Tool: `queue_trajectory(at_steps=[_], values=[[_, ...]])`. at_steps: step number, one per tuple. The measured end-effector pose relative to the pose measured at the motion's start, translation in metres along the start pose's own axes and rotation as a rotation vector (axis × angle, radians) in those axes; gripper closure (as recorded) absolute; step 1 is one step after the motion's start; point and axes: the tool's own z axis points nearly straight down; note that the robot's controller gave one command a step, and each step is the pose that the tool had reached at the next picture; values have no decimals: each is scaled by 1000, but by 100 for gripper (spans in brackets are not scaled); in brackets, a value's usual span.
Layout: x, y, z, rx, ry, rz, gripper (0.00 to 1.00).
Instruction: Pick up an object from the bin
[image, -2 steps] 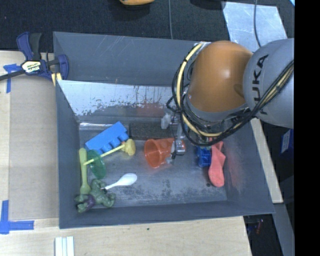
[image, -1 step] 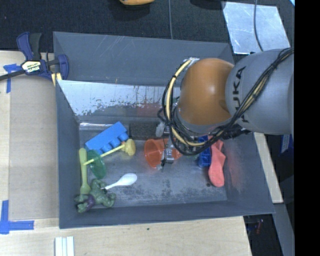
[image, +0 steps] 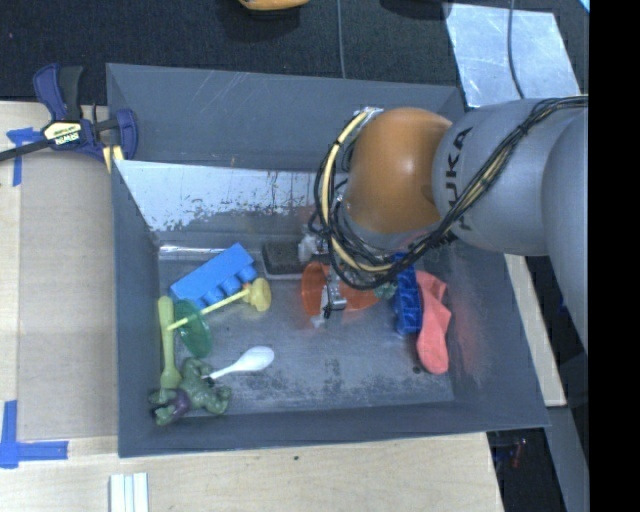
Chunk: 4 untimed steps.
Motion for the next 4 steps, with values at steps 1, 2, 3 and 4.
queue_trajectory(at_steps=[1, 2, 3, 4], values=[[-18, 6, 27, -1, 3, -36, 0], [-23, -17, 39, -5, 2, 73, 0], [-23, -26, 40, -6, 0, 93, 0], [-20, -26, 38, -5, -3, 232, 0]])
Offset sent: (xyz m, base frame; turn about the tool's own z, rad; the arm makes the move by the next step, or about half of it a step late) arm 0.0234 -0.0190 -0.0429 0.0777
